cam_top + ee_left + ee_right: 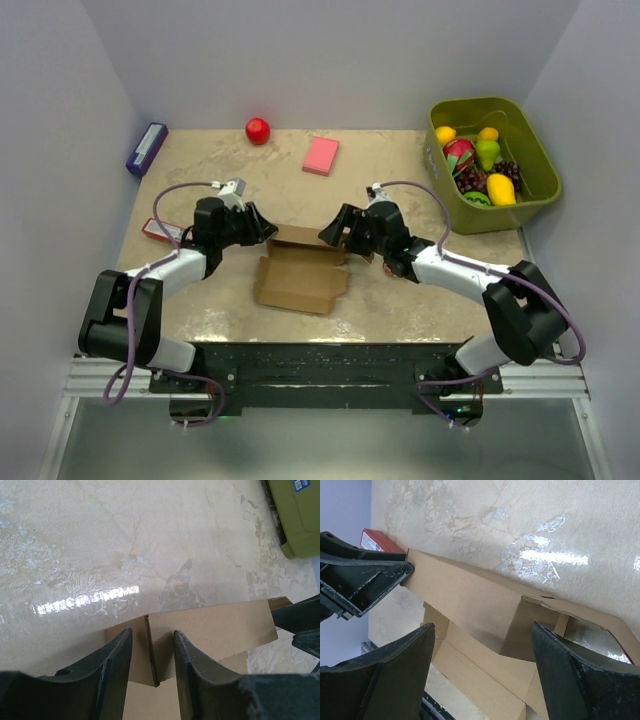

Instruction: Fold the paper box

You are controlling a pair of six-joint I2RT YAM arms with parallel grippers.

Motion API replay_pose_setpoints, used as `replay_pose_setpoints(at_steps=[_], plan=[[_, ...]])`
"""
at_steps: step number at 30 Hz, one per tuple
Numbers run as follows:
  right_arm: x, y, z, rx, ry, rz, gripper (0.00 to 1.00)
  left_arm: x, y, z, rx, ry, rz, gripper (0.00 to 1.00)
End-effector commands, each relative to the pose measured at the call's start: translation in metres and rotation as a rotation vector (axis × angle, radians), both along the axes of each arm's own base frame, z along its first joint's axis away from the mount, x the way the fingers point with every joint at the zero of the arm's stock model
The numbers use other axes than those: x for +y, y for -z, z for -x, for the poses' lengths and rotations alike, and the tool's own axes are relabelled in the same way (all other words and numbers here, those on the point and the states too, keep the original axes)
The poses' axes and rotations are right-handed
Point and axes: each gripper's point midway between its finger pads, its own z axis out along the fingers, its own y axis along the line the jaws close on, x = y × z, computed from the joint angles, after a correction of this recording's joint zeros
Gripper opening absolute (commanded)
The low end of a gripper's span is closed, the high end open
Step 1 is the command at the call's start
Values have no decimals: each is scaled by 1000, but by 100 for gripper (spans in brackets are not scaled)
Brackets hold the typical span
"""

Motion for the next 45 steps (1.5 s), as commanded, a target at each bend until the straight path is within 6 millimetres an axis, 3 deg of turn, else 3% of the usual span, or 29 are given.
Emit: replay_pose_setpoints(at_steps=[1,9,19,26,31,34,37,39,40,41,44,45], plan=[[9,-11,-7,-22,-14,-63,79,4,15,5,32,-5,-7,42],[21,-4,-6,17,-49,-151,71,1,16,10,40,14,11,39],[25,-10,-7,61,37,-382,52,-3,17,28,48,23,61,35],[23,-4,-11,89,108,-522,30,-5,14,37,49,25,95,34],[21,-10,-14,71,132,-599,8,-5,12,39,45,25,102,34],[20,-8,-13,69,137,-598,3,-5,14,39,48,29,102,34],[18,-5,-13,62,137,-582,5,-5,15,40,52,28,102,34],[16,-5,-11,55,139,-563,14,-4,15,39,51,22,100,33],[15,-6,-11,35,132,-538,20,-4,15,39,50,22,101,33],[13,-6,-11,27,133,-518,36,-4,15,39,49,22,101,33],[4,-6,-5,-15,119,-419,59,-4,14,38,47,18,100,33],[0,-11,-1,-25,116,-390,62,-4,14,38,46,16,99,33]])
